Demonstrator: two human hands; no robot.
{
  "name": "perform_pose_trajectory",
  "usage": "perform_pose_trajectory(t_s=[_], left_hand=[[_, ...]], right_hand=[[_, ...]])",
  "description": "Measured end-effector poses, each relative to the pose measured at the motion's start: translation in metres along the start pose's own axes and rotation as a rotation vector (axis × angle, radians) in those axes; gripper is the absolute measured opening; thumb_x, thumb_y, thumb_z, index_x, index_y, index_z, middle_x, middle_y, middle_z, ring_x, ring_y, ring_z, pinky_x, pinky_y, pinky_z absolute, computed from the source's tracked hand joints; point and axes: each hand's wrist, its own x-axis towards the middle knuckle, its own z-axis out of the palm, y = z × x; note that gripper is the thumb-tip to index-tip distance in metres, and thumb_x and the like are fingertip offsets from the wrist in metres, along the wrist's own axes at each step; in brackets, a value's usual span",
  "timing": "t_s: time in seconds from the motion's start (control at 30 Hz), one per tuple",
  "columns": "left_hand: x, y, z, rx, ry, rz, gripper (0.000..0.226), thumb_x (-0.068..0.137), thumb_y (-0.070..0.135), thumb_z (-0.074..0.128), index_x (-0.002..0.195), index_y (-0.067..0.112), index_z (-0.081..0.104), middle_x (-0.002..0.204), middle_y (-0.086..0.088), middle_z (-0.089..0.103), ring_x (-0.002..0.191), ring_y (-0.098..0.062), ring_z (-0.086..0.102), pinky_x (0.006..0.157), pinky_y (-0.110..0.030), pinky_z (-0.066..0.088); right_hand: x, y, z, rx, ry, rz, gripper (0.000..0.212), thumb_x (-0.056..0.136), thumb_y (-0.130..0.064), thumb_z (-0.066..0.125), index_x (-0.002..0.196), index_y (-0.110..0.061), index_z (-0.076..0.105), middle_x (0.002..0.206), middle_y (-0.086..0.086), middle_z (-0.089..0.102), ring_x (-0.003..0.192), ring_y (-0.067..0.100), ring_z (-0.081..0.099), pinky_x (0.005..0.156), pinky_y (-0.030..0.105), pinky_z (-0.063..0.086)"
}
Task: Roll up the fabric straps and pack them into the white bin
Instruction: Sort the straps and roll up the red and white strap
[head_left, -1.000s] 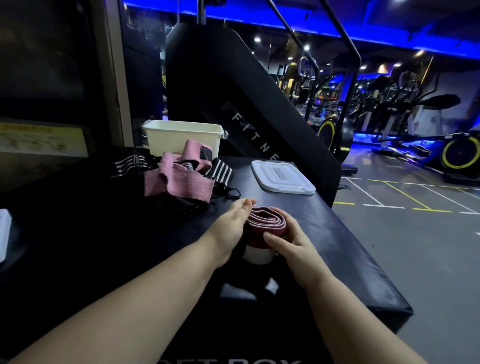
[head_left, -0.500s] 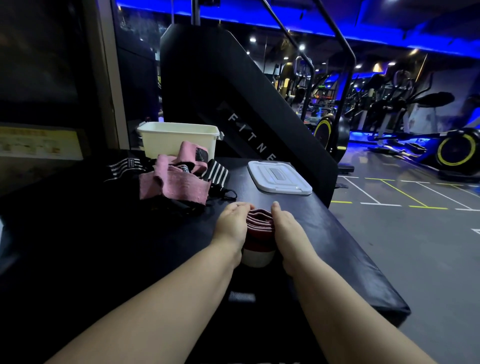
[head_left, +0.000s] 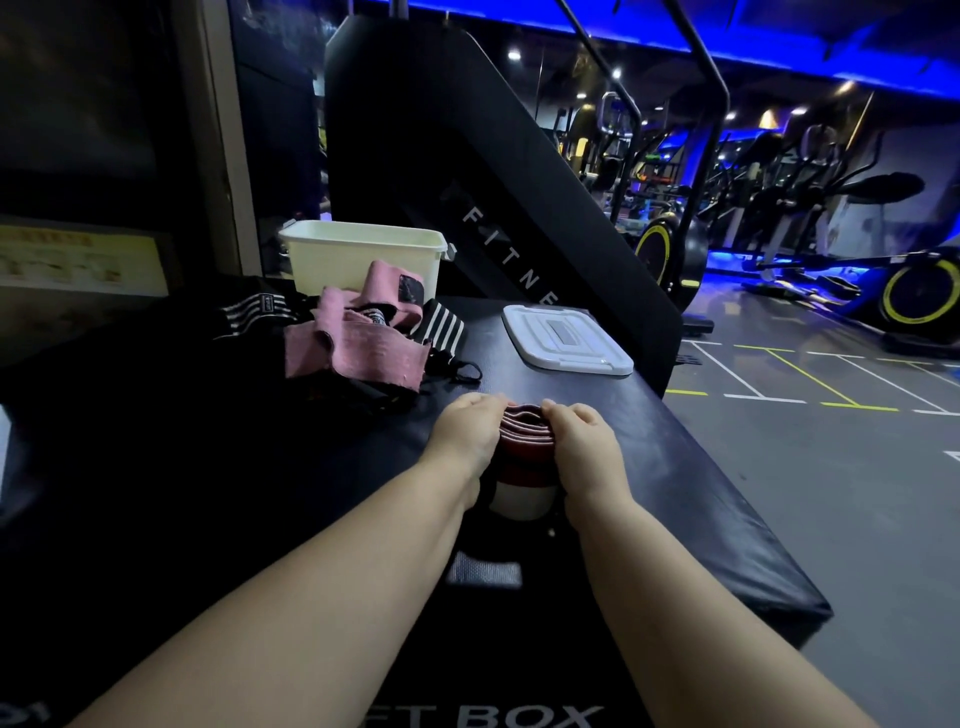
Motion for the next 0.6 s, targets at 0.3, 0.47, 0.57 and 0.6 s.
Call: perform_pose_trajectory(t_s=[0.3,0.47,0.57,0.6], left_hand=[[-0.008,0.000,-0.021,0.463,0.035,0.006,0.065,0.066,0.079,0.050,0.085,0.016,0.056,0.110,-0.016,0.065,0.104,-0.034,0.062,0.094,-0.043,0.049],[-0.017,0.009,-0.027,0.625,-0.096,0.009,0.090,0.070,0.089,0.021,0.106,0.016,0.059,0.114,-0.011,0.066,0.104,-0.030,0.062,0.094,-0.042,0.051],[-0.019,0.013,-0.025,0.526,-0.101,0.037,0.061,0.094,0.067,0.024,0.117,0.020,0.056,0.117,-0.004,0.060,0.102,-0.023,0.059,0.085,-0.033,0.052],[-0.017,0.012,-0.024,0.516,-0.099,0.064,0.058,0.096,0.065,0.025,0.122,0.021,0.054,0.122,-0.004,0.058,0.111,-0.025,0.056,0.094,-0.035,0.047]], right_hand=[[-0.018,-0.005,-0.016,-0.277,-0.075,0.002,0.047,0.081,-0.069,0.039,0.081,-0.026,0.058,0.092,-0.001,0.067,0.094,0.030,0.064,0.092,0.047,0.049],[-0.035,-0.018,-0.027,-0.547,-0.104,-0.071,0.063,0.096,-0.065,0.014,0.120,-0.028,0.060,0.121,0.004,0.065,0.116,0.027,0.056,0.091,0.036,0.040],[-0.039,-0.023,-0.032,-0.552,-0.119,-0.186,0.054,0.099,-0.058,0.017,0.111,-0.030,0.061,0.111,-0.003,0.064,0.112,0.021,0.056,0.083,0.034,0.038],[-0.038,-0.023,-0.033,-0.511,-0.128,-0.225,0.048,0.100,-0.056,0.020,0.104,-0.032,0.062,0.104,-0.007,0.064,0.106,0.018,0.058,0.082,0.033,0.039]])
